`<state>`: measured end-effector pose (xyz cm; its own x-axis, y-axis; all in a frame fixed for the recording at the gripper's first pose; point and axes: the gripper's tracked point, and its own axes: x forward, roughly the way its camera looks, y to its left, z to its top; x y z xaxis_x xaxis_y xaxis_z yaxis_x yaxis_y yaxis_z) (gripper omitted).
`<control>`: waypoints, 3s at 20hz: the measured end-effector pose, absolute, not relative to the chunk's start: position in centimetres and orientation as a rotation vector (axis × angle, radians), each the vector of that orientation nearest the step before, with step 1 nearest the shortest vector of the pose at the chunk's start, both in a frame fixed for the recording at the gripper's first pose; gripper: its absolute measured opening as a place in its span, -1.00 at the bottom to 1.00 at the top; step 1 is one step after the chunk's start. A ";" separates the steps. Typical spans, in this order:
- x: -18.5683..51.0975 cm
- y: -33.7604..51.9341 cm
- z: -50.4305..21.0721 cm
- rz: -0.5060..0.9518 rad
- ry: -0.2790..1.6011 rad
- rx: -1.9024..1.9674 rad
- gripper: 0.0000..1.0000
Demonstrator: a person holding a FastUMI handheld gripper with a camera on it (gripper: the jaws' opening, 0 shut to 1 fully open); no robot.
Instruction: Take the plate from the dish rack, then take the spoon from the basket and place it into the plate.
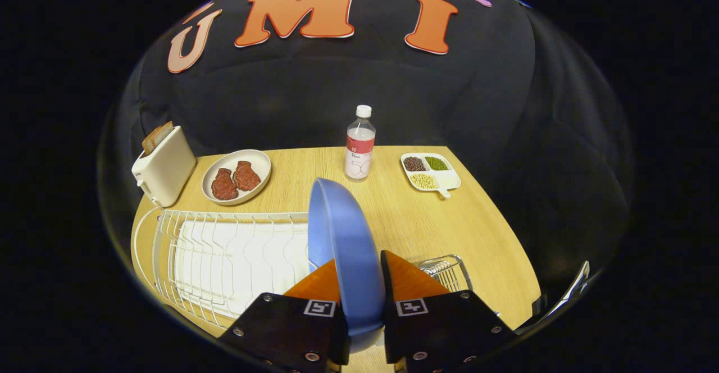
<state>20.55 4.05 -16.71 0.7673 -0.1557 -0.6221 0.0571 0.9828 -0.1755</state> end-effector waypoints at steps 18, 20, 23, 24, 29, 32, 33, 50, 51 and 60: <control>14.5 4.1 -10.0 -0.105 0.563 -0.053 -0.51; 12.5 4.5 -10.0 -0.077 0.569 0.000 -0.51; 8.9 5.7 -10.8 -0.028 0.593 0.112 -0.51; 7.6 6.1 -11.2 -0.006 0.606 0.146 -0.51; 1.5 7.7 -13.5 0.043 0.642 0.271 -0.51; -1.2 9.4 -15.6 0.098 0.686 0.370 -0.52; -1.7 9.8 -16.5 0.104 0.699 0.393 -0.51; -4.6 13.2 -27.4 0.115 0.865 0.653 -0.51; -4.4 13.3 -27.7 0.112 0.873 0.661 -0.51; -4.7 14.3 -29.9 0.112 0.921 0.691 -0.50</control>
